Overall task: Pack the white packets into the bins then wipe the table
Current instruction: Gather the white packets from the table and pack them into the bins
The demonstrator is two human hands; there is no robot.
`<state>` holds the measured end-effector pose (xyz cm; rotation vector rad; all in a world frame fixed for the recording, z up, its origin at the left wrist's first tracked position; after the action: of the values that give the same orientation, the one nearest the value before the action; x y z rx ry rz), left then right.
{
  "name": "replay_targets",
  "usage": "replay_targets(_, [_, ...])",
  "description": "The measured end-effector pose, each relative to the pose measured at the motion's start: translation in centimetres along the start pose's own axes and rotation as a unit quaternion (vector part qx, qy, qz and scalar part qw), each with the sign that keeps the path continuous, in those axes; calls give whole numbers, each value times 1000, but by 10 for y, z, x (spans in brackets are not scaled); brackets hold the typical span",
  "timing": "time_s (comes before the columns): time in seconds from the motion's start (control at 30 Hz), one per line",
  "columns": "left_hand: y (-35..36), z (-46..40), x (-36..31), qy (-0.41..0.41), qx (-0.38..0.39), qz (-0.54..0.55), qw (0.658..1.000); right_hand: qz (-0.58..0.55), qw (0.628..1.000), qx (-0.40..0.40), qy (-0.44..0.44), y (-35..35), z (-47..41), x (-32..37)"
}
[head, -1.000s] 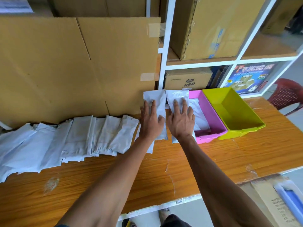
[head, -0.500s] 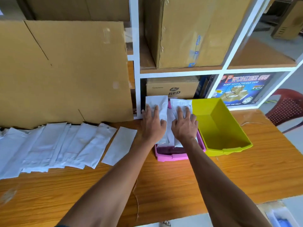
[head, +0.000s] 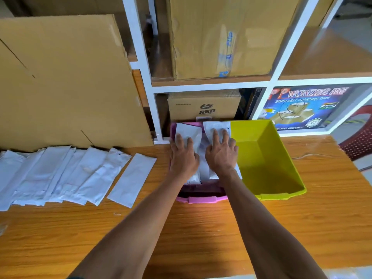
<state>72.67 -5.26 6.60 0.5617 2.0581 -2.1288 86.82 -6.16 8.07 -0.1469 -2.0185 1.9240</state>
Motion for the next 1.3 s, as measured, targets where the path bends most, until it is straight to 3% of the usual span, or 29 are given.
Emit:
replay_targets(0.13, [16, 0, -3, 8, 24, -26, 999, 0, 1000, -1, -3, 2, 1, -6])
replay_targets(0.33, [35, 6, 1, 111, 91, -97, 985, -4, 1000, -9, -15, 4, 1, -5])
replay_targets(0.67, [34, -6, 8, 97, 97, -22, 990, -18, 999, -7, -41, 4, 3, 14])
replay_targets(0.87, [15, -3, 11, 0, -7, 124, 992, -38, 998, 35, -20, 13, -4, 32])
replay_targets(1.0, [11, -3, 11, 4, -9, 125, 992, -13, 996, 86, -18, 31, -1, 29])
replay_targets(1.3, [28, -8, 11, 30, 32, 62, 997, -106, 983, 65, -133, 68, -5, 8])
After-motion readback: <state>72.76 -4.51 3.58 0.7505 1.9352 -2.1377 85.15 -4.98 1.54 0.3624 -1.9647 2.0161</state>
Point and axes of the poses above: each hand's wrist, its own z-axis away from the middle knuckle, its own y-axis out of the palm, x = y × z, the point moved 1 cm from there along -z, towards the middle knuckle, and after that the axes turned 2 degrees about y, right-handed, at the moved point
